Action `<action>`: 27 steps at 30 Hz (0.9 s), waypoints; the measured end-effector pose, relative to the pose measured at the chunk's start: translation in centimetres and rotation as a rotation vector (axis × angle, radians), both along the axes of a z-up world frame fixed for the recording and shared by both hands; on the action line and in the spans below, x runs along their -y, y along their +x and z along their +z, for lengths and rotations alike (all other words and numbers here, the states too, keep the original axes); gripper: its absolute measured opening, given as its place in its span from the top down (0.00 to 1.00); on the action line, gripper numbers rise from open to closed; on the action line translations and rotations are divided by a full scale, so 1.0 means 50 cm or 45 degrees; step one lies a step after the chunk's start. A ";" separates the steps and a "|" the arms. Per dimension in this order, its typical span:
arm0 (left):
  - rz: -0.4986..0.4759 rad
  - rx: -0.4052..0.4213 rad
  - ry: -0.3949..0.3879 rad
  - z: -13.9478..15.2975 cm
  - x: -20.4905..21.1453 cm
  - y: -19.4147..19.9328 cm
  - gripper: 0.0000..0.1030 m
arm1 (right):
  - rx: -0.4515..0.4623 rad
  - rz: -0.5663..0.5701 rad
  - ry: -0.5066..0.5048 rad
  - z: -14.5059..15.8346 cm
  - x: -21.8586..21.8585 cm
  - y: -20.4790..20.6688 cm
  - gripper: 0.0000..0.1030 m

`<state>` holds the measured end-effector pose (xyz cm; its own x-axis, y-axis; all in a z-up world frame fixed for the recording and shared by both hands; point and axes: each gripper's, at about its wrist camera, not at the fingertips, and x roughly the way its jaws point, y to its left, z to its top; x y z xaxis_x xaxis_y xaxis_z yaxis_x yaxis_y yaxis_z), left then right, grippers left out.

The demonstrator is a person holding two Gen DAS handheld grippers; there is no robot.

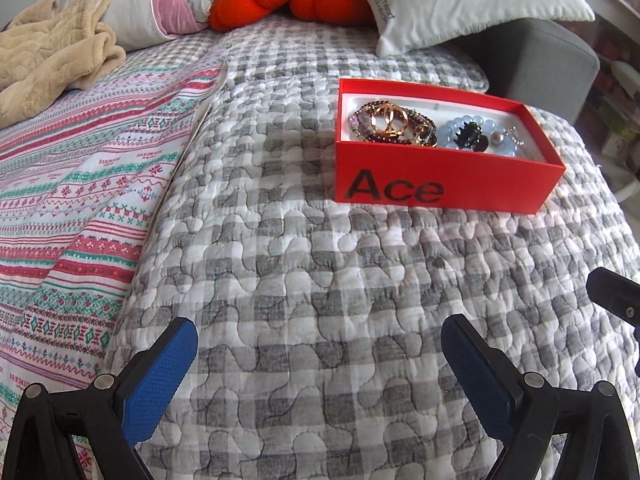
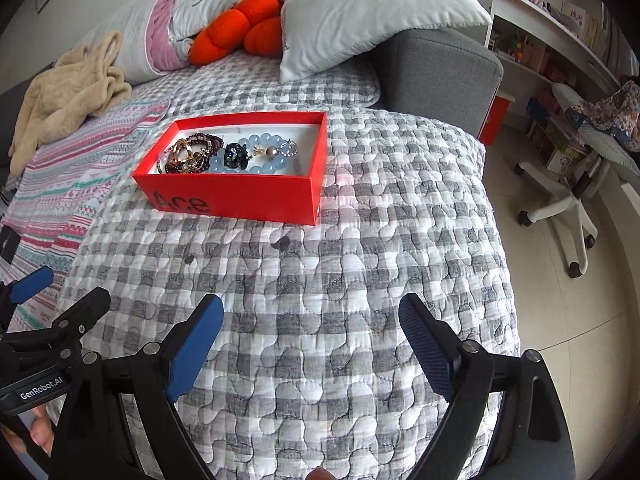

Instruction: Organize jewelry

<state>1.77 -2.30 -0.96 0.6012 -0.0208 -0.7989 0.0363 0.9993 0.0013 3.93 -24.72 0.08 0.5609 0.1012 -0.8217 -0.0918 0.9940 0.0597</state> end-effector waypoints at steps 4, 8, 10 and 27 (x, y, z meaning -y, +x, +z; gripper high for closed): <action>0.007 -0.005 -0.005 0.002 -0.005 -0.003 0.03 | -0.004 -0.002 0.005 0.002 -0.008 -0.005 0.11; 0.021 -0.006 -0.016 0.006 -0.009 -0.004 0.03 | -0.022 -0.006 0.029 0.003 -0.011 -0.006 0.11; 0.019 -0.003 -0.014 0.009 -0.009 -0.006 0.03 | -0.024 0.001 0.024 0.002 -0.015 -0.006 0.11; 0.031 0.017 -0.026 0.027 -0.038 -0.022 0.03 | -0.043 -0.045 -0.002 -0.007 -0.010 -0.021 0.11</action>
